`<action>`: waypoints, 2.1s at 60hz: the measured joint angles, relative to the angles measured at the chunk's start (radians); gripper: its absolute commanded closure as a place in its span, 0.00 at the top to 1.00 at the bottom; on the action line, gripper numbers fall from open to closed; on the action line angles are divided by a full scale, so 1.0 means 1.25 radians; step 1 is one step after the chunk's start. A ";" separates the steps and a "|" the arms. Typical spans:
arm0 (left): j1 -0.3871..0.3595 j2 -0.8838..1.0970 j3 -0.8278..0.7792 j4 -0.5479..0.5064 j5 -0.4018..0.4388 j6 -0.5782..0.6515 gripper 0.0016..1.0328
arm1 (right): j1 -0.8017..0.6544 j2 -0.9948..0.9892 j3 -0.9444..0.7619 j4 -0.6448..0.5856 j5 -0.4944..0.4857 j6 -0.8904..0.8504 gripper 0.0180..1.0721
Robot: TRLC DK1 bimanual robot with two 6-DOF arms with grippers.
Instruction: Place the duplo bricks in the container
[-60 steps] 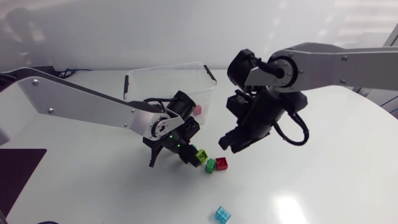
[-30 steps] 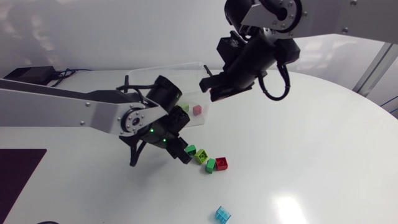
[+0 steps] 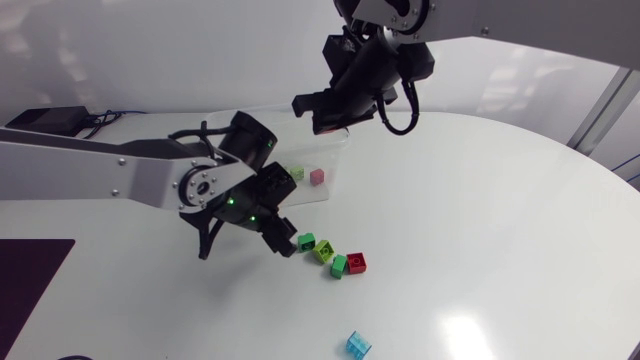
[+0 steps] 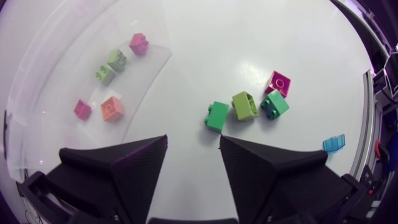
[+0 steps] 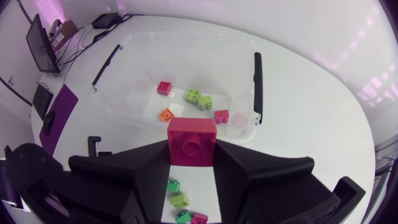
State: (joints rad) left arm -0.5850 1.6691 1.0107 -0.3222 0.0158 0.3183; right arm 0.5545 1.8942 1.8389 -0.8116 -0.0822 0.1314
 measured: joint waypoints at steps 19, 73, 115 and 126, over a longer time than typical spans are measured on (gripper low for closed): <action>0.029 0.077 -0.011 0.071 0.143 0.115 0.93 | -0.001 0.021 0.067 0.000 0.000 0.000 0.22; 0.012 0.195 -0.040 0.224 0.190 0.183 0.25 | 0.000 0.092 0.138 -0.050 0.045 0.024 0.96; 0.173 -0.199 0.046 0.035 0.207 0.173 0.25 | 0.008 -0.168 -0.566 0.097 0.021 -0.021 0.96; 0.229 -0.138 0.170 0.088 0.208 0.144 0.26 | 0.032 -0.098 -0.581 0.123 0.021 -0.021 0.95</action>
State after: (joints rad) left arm -0.2993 1.4963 1.2228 -0.2119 0.2764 0.4988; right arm 0.5949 1.7721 1.1130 -0.6579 -0.0563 0.1047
